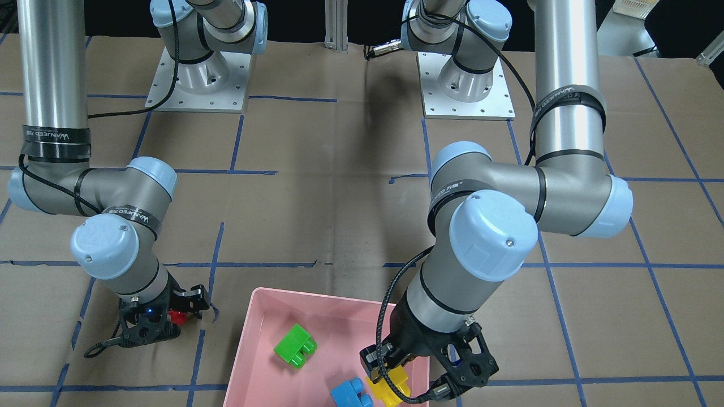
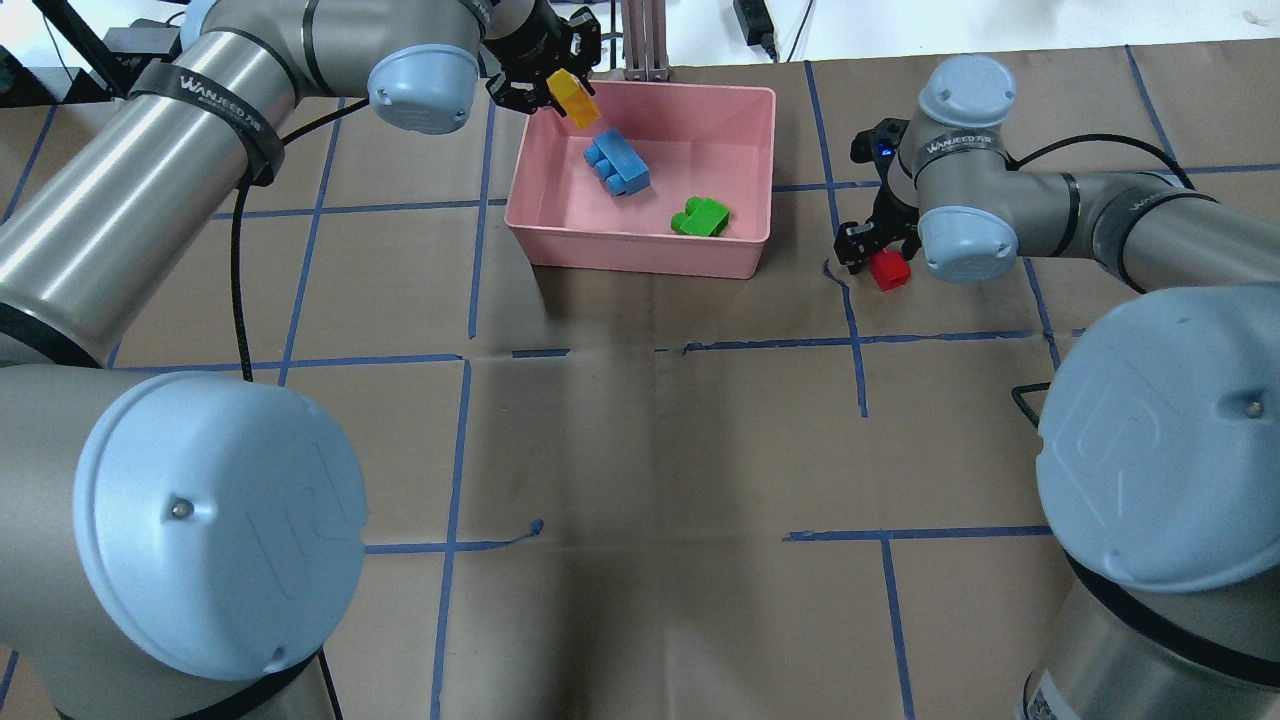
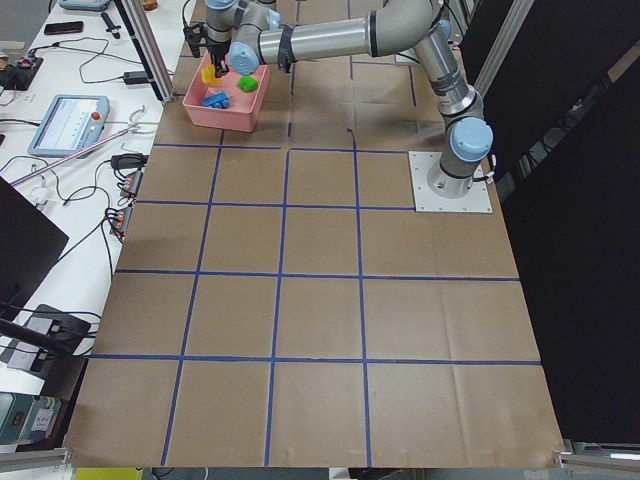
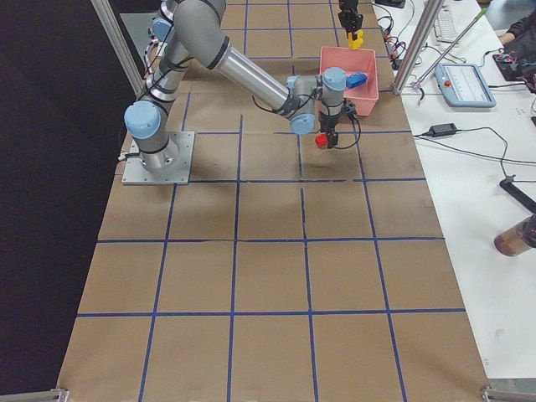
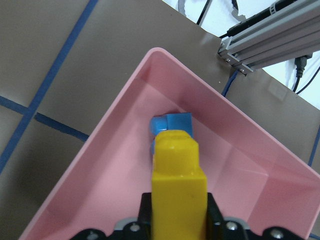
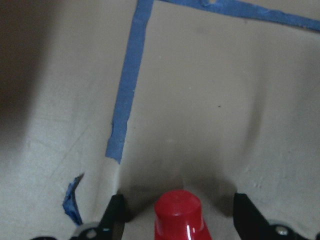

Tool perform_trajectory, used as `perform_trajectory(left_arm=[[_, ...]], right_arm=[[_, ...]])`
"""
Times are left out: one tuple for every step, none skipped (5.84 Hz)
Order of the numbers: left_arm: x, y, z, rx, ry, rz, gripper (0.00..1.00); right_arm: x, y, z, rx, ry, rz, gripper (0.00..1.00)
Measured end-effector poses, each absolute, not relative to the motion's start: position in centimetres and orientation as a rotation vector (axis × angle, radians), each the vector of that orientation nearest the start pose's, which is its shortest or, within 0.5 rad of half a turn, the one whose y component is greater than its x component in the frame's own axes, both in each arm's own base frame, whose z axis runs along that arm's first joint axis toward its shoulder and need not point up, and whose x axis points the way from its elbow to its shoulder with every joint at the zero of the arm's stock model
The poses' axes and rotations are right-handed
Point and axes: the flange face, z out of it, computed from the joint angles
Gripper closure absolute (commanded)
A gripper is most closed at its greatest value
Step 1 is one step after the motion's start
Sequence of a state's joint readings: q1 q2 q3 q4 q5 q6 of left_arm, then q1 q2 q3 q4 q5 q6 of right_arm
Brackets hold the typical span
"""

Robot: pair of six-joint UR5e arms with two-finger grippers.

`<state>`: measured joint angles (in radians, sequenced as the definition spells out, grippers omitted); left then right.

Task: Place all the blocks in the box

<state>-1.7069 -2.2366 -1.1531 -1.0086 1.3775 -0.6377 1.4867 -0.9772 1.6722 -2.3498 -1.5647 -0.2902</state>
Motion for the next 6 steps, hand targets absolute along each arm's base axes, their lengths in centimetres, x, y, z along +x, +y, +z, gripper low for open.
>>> perform_trajectory(left_arm=[[-25.5, -73.6, 33.0, -0.778, 3.305, -0.351, 0.13], [-24.6, -73.3, 32.6, -0.742, 3.298, -0.338, 0.07], [-22.8, -73.3, 32.7, -0.683, 3.284, -0.333, 0.02], [-20.8, -73.0, 33.5, -0.57, 3.243, -0.305, 0.01], [-19.6, -71.7, 35.5, -0.448, 3.201, -0.25, 0.01], [-19.0, -70.1, 37.8, -0.384, 3.182, -0.19, 0.01]], right_arm=[[7.9, -65.6, 17.4, -0.307, 3.133, -0.134, 0.72], [7.9, -65.7, 17.5, -0.301, 3.134, -0.135, 0.85], [7.9, -65.7, 17.6, -0.3, 3.133, -0.137, 0.87], [7.9, -65.8, 17.9, -0.298, 3.134, -0.148, 0.87], [7.9, -66.2, 19.1, -0.282, 3.136, -0.179, 0.87], [7.8, -67.1, 21.5, -0.256, 3.137, -0.203, 0.87]])
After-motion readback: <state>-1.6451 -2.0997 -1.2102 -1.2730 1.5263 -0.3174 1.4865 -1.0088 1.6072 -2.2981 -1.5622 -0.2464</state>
